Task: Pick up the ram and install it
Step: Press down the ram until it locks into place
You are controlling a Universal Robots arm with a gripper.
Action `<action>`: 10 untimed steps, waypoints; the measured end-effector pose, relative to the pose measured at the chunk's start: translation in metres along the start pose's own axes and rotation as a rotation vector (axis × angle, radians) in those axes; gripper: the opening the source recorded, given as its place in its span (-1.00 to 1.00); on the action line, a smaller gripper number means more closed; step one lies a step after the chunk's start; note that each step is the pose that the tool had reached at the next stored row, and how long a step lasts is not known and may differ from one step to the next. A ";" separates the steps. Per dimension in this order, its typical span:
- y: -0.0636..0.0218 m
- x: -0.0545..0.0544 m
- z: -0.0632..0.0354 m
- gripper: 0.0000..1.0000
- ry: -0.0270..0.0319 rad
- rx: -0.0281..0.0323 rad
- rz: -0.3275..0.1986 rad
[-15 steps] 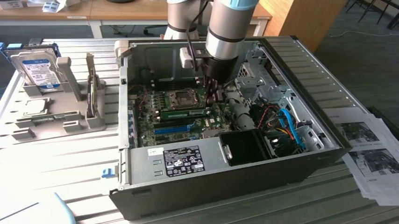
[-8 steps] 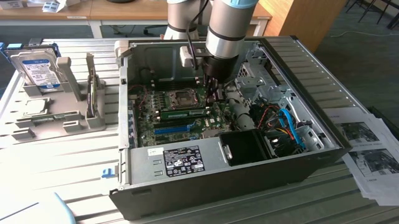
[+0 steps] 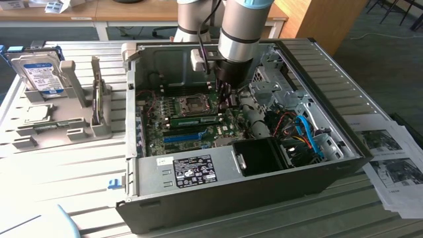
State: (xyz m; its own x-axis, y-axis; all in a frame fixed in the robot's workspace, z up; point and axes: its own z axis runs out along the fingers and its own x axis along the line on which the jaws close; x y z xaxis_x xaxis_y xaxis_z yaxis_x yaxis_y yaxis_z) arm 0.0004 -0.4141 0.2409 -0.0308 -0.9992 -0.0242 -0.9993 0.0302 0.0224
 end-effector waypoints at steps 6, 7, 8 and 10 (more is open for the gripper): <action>0.0043 0.000 0.0001 -0.81 0.0000 0.0000 0.000; 0.0059 0.000 0.0001 -0.81 0.0001 -0.0001 0.000; 0.0075 0.000 0.0001 -0.81 0.0001 0.0000 0.000; 0.0109 0.000 0.0002 -0.81 0.0000 0.0000 0.000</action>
State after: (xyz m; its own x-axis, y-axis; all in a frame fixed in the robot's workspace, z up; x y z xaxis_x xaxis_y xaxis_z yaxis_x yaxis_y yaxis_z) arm -0.0105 -0.4141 0.2408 -0.0308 -0.9992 -0.0242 -0.9993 0.0303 0.0224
